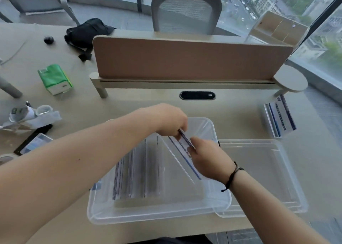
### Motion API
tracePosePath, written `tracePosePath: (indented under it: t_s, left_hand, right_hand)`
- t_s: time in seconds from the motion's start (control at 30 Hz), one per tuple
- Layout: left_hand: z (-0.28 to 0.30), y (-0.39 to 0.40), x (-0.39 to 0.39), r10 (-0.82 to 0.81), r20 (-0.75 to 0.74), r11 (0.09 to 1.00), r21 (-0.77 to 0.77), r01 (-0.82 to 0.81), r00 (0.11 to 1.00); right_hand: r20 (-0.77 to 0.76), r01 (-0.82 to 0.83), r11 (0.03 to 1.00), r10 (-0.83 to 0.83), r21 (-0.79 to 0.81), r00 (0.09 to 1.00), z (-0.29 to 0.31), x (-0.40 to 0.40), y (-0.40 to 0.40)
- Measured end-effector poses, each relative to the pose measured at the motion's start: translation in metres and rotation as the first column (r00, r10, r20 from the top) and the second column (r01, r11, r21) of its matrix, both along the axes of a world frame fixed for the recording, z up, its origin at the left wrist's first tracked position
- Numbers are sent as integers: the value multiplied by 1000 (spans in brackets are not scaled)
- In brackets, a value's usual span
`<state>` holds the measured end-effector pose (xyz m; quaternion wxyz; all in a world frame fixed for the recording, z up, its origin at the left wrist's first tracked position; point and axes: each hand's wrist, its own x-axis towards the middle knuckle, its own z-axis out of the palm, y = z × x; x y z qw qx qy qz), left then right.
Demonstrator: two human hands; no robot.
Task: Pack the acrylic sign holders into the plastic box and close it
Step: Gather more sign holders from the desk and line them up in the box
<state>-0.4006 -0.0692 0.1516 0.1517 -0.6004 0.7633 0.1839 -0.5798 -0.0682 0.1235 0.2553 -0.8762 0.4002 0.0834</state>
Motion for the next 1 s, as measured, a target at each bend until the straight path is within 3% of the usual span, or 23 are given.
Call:
tracePosePath:
  t_s: [0.1, 0.2, 0.43, 0.6, 0.8, 1.0]
  left_hand:
    - [-10, -6, -5, 23, -20, 996, -82, -24, 1000]
    - [-25, -11, -4, 97, -93, 989, -100, -106, 991]
    - [-55, 2, 13, 252, -169, 965, 119, -234, 953]
    - [-77, 9, 19, 330, -231, 933, 227, -279, 915]
    - [-101, 14, 26, 509, -369, 861, 220, -459, 778]
    - [-110, 20, 34, 605, -406, 794, 248, -555, 685]
  right_hand:
    - [23, 141, 989, -142, 32, 990, -18, -6, 6]
    - [-59, 198, 975, -193, 96, 979, -45, -7, 12]
    - [-151, 404, 876, -377, 263, 914, -100, 9, 24]
    - [-187, 418, 866, -378, 275, 907, -114, 21, 31]
    - [-158, 412, 864, -381, 288, 911, -121, 37, 31]
    - [-94, 430, 792, -435, 434, 896, -131, 35, 28]
